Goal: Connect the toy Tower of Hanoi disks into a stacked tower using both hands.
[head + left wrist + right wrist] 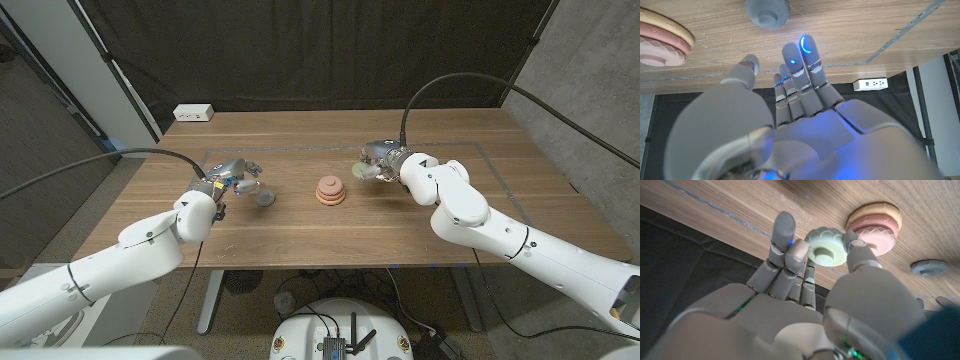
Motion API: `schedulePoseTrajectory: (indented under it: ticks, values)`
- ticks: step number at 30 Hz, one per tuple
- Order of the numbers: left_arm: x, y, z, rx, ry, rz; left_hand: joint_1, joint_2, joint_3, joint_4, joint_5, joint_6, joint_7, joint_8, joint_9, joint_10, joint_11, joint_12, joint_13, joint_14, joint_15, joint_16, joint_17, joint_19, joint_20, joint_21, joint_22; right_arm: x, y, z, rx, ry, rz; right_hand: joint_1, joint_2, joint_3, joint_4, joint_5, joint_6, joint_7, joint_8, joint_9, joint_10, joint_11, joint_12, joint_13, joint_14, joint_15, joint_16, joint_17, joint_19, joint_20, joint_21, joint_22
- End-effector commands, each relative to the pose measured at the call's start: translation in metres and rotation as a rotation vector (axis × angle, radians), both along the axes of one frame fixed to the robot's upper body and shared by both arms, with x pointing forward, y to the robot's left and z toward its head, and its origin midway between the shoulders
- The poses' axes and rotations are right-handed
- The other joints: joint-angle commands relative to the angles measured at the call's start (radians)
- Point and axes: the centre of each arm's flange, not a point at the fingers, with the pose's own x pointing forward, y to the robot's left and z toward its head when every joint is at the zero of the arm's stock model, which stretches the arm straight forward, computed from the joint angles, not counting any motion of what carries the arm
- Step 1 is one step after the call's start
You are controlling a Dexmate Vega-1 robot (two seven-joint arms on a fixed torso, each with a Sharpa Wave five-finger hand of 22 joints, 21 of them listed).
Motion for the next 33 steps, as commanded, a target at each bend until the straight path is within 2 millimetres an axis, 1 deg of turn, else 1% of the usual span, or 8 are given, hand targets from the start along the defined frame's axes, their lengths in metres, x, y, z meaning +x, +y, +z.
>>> schedulePoseTrajectory:
  ticks: [1, 14, 31, 33]
  values:
    - [0.003, 0.001, 0.001, -0.005, -0.005, 0.001, 0.001, -0.005, 0.009, 0.000, 0.007, 0.011, 0.003, -0.005, 0.003, 0.007, -0.002, -0.005, 0.004, 0.013, -0.089, 0.001, 0.001, 0.005, -0.132, 0.004, 0.003, 0.001, 0.015, 0.010, -0.046, -0.019, 0.041, 0.033, 0.050, 0.057, 0.049, 0.010, 0.068, -0.061, 0.006, 0.005, 0.101, -0.090, 0.000, 0.006, -0.001, 0.000, 0.006, 0.003, 0.015, -0.016, 0.006, 0.003]
    - [0.006, 0.002, 0.003, -0.001, -0.006, 0.003, 0.000, -0.006, 0.013, 0.000, 0.007, 0.013, 0.003, -0.005, 0.004, 0.009, -0.001, -0.007, 0.006, 0.012, -0.089, 0.001, 0.000, 0.005, -0.133, 0.004, 0.002, 0.006, 0.036, 0.015, -0.098, -0.024, 0.081, 0.030, 0.050, 0.063, 0.050, 0.012, 0.068, -0.062, 0.004, 0.005, 0.103, -0.092, -0.004, 0.009, -0.003, 0.000, 0.013, 0.002, 0.014, -0.017, 0.005, 0.003]
    - [0.008, 0.001, 0.005, 0.003, 0.002, 0.012, 0.000, -0.006, 0.019, -0.001, 0.006, 0.015, 0.003, -0.006, 0.005, 0.012, 0.000, -0.010, 0.008, 0.012, -0.089, 0.002, -0.002, 0.004, -0.132, 0.006, 0.003, 0.011, 0.055, 0.018, -0.131, 0.001, 0.131, 0.025, 0.050, 0.071, 0.050, 0.015, 0.071, -0.062, 0.002, 0.006, 0.106, -0.091, -0.010, 0.013, -0.006, 0.000, 0.024, 0.002, 0.013, -0.017, 0.004, 0.000]
    - [0.008, 0.002, 0.004, 0.001, 0.004, 0.013, 0.000, -0.006, 0.019, -0.001, 0.006, 0.016, 0.003, -0.006, 0.005, 0.012, -0.004, -0.011, 0.008, 0.011, -0.089, 0.001, -0.003, 0.005, -0.133, 0.006, 0.002, 0.012, 0.058, 0.018, -0.134, 0.004, 0.136, 0.024, 0.050, 0.071, 0.050, 0.016, 0.069, -0.061, 0.001, 0.006, 0.105, -0.090, -0.012, 0.013, -0.007, 0.000, 0.025, 0.002, 0.013, -0.017, 0.004, 0.001]
